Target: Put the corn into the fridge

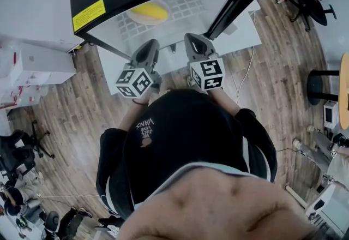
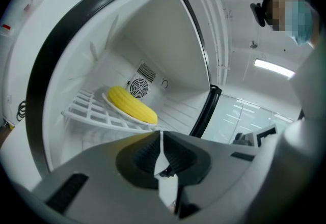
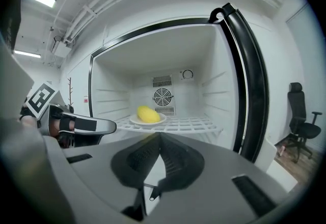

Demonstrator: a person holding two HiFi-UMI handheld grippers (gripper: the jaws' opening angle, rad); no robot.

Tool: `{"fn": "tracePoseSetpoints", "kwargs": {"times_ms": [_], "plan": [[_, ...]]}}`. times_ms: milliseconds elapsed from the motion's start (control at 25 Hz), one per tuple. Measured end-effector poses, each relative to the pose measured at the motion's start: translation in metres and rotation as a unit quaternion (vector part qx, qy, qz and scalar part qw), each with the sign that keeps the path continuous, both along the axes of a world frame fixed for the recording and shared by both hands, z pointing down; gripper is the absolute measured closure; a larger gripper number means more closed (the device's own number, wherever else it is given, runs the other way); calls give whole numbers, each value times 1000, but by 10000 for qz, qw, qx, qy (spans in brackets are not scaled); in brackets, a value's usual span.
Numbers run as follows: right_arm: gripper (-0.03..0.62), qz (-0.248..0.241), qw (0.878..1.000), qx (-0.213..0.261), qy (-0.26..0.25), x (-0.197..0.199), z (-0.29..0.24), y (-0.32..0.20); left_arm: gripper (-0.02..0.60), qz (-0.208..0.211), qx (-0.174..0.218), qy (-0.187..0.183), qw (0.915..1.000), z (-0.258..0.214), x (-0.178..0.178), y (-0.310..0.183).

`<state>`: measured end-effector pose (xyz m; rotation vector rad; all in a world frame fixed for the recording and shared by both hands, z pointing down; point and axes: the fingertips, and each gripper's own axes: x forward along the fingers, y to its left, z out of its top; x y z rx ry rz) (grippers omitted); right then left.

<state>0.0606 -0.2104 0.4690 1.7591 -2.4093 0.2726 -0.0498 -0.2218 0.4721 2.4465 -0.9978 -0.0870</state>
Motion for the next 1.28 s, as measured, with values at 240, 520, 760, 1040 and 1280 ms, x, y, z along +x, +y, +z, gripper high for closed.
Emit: {"fn": "tracePoseSetpoints", "kwargs": {"times_ms": [240, 520, 760, 1040, 1280], "plan": [[582, 109, 9999, 40, 11, -7, 1, 12, 552, 110, 15, 22, 9999, 2, -6, 11], [582, 281, 9996, 38, -25, -17, 4, 26, 552, 327, 26, 20, 9995, 6, -12, 20], [582, 362, 9993, 50, -18, -21, 4, 34, 552, 471, 14, 25, 9989, 8, -11, 25], [582, 412, 9991, 67, -11, -12, 3, 41, 552, 553, 44, -27, 9985, 7, -2, 29], [582, 349, 9994, 55, 29, -5, -3, 48, 552, 484, 90, -40, 9988, 0, 5, 36]]}}
